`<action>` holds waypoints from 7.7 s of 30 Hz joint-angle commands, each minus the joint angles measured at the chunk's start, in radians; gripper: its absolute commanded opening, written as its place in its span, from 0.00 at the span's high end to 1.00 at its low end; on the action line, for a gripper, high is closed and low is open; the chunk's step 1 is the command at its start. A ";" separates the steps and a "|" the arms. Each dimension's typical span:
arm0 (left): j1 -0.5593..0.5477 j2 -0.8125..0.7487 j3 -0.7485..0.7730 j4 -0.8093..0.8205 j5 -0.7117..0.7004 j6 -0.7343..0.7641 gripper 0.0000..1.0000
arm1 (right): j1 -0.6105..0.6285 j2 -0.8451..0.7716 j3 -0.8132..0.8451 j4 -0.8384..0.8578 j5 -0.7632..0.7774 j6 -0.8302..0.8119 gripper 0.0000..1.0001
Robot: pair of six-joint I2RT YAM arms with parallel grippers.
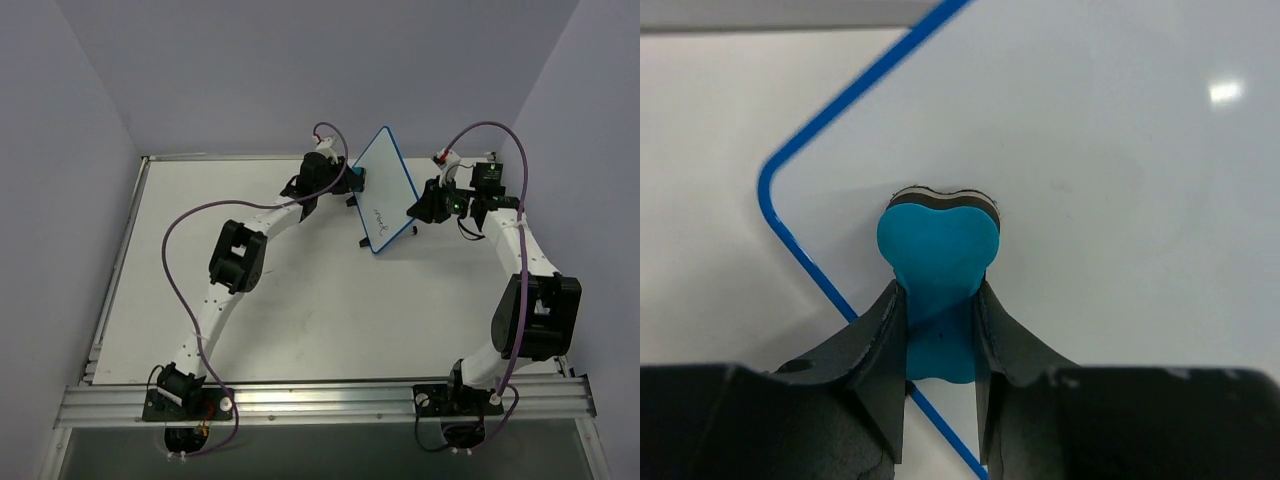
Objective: Erase the whiteboard
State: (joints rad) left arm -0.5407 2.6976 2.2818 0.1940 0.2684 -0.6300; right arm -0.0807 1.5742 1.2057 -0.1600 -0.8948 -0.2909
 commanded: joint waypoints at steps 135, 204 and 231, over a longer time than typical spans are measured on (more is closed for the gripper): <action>-0.392 -0.542 -0.802 0.467 -0.219 -0.274 0.98 | 0.067 -0.013 -0.014 -0.018 -0.038 -0.051 1.00; 0.033 -0.849 -0.778 -0.056 -0.448 -0.056 0.98 | 0.026 0.076 0.045 0.085 0.143 0.105 1.00; 0.065 -1.177 -1.048 -0.148 -0.549 -0.020 0.98 | -0.073 0.043 0.087 -0.038 0.197 0.170 0.99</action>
State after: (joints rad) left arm -0.4816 1.5581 1.2510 0.0338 -0.2600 -0.6640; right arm -0.1322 1.6352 1.2774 -0.1543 -0.8085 -0.1108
